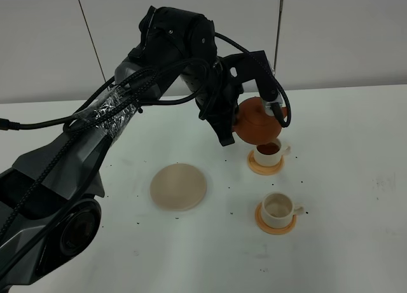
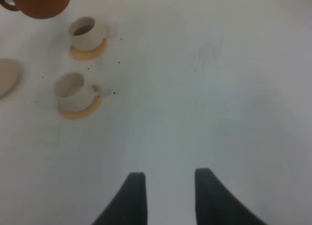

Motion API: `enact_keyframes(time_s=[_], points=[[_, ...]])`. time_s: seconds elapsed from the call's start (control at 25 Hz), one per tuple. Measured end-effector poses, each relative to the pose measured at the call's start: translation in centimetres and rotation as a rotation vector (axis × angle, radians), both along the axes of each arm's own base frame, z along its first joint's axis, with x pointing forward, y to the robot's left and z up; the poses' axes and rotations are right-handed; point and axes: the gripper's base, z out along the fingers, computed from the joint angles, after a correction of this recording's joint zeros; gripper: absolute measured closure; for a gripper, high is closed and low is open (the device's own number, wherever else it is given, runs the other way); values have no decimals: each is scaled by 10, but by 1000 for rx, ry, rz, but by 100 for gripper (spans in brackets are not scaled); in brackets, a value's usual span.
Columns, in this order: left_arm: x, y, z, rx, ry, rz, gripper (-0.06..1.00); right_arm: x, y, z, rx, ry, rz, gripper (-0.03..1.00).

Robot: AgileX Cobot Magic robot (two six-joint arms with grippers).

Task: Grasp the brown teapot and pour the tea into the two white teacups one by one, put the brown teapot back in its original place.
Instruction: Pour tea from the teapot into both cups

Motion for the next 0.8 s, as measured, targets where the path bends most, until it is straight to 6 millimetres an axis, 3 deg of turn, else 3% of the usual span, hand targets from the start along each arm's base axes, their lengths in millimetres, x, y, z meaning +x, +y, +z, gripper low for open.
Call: enact_keyframes(time_s=[0.8], points=[[-3,-5,0,-12,7,44,78,0,0,0,0,0,0,73]])
